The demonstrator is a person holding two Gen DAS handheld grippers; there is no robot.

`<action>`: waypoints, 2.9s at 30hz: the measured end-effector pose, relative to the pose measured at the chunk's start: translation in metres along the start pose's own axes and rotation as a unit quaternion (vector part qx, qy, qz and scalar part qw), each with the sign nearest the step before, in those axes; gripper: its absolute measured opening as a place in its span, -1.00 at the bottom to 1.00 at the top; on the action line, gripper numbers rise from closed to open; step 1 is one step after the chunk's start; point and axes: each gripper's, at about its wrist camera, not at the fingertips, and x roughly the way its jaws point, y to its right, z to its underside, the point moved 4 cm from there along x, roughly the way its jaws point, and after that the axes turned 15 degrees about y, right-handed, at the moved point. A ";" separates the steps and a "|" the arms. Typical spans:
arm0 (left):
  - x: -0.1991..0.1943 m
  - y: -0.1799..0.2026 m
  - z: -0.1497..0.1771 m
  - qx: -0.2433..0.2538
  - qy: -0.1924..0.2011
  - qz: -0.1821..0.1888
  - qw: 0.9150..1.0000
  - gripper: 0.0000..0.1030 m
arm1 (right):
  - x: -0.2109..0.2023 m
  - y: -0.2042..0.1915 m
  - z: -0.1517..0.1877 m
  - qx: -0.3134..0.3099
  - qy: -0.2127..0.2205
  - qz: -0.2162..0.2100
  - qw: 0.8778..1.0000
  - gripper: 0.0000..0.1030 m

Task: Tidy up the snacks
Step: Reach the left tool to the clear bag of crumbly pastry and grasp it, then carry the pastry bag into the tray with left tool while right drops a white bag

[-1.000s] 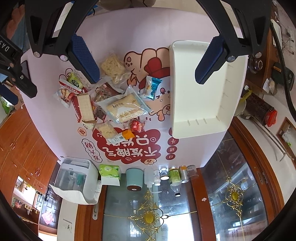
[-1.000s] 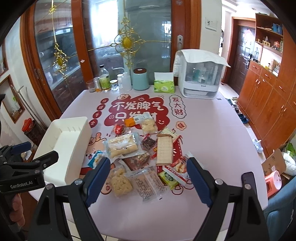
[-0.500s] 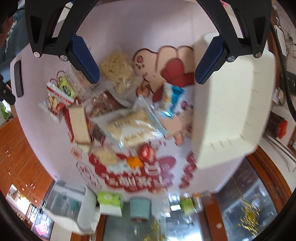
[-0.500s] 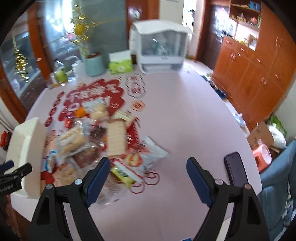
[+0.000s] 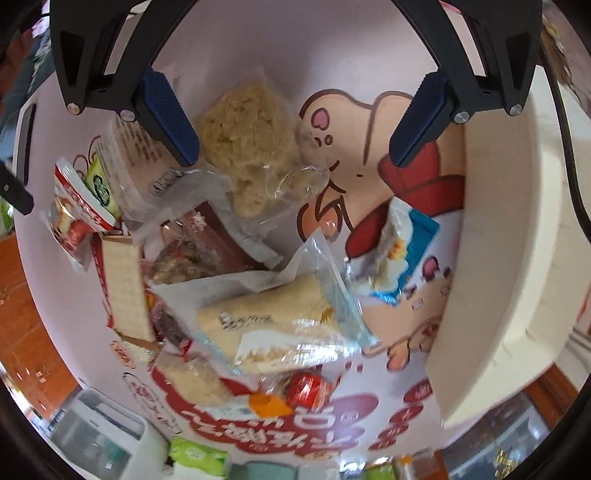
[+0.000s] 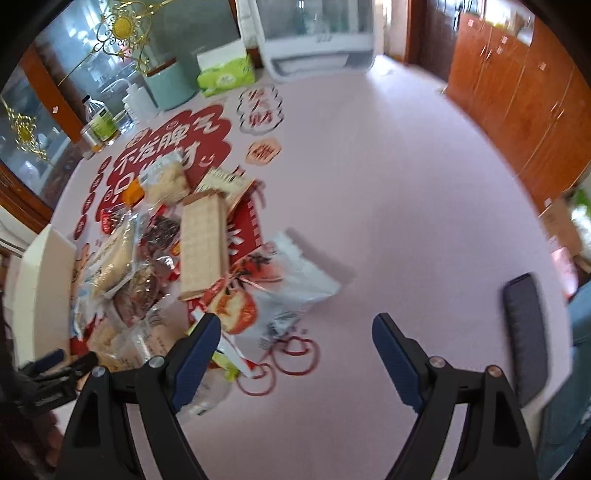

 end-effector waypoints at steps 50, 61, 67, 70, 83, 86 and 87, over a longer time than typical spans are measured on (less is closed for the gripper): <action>-0.128 -0.062 -0.023 0.012 0.142 0.012 0.990 0.15 | -0.024 -0.131 0.006 -0.145 0.035 -0.128 0.981 -0.88; -0.225 -0.219 -0.083 0.029 0.247 -0.084 0.965 0.15 | -0.129 -0.261 -0.018 -0.173 0.139 -0.197 0.955 -0.87; -0.237 -0.289 -0.102 0.051 0.267 -0.084 0.959 0.15 | -0.158 -0.366 -0.009 -0.215 0.176 -0.231 0.932 -0.86; -0.230 -0.307 -0.106 0.062 0.262 -0.064 0.961 0.15 | -0.156 -0.409 0.003 -0.236 0.174 -0.235 0.926 -0.85; -0.181 -0.310 -0.098 0.149 0.241 -0.023 0.959 0.93 | -0.118 -0.471 0.047 -0.240 0.077 -0.209 0.945 -0.08; -0.178 -0.303 -0.097 0.161 0.244 -0.015 0.956 0.93 | -0.119 -0.463 0.046 -0.223 0.079 -0.188 0.953 -0.06; -0.178 -0.301 -0.098 0.163 0.244 -0.012 0.956 0.93 | -0.119 -0.460 0.046 -0.218 0.079 -0.181 0.956 -0.06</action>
